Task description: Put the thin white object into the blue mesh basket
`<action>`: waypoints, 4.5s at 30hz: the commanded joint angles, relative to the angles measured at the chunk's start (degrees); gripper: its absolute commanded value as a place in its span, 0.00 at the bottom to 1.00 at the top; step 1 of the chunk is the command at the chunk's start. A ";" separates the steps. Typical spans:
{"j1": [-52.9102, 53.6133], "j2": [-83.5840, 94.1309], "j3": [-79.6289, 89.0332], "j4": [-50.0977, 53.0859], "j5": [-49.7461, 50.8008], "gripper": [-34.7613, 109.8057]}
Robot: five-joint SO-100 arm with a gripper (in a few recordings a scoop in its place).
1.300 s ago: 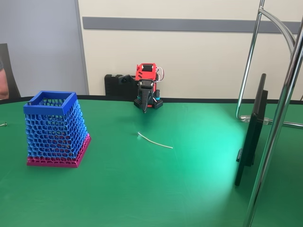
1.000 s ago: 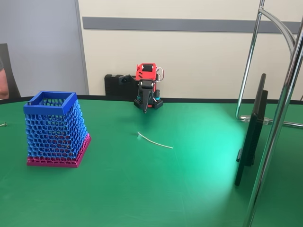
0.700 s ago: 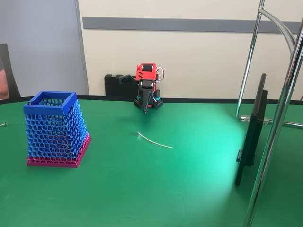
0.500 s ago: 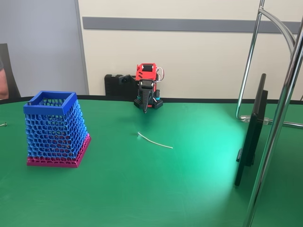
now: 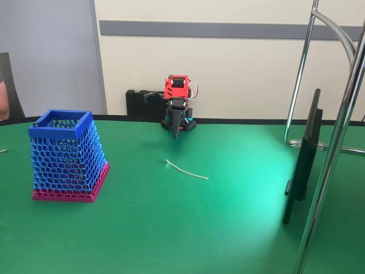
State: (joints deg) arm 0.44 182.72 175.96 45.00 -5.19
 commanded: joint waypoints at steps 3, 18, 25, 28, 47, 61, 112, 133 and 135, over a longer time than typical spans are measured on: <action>-1.49 -5.19 -3.60 -1.76 3.25 0.24; -7.21 -33.49 -22.68 3.69 20.04 0.24; -7.56 -47.29 -31.73 5.80 28.21 0.24; -6.77 -53.61 -36.65 7.65 31.20 0.24; 2.46 -84.02 -60.21 10.90 40.25 0.24; 2.37 -97.12 -70.14 12.66 44.56 0.35; 5.98 -94.83 -78.49 13.01 37.53 0.24; 26.10 -81.74 -73.21 -50.10 10.72 0.24; 27.33 -81.39 -72.95 -53.00 4.92 0.24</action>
State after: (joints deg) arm 26.54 98.17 105.56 -4.39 4.39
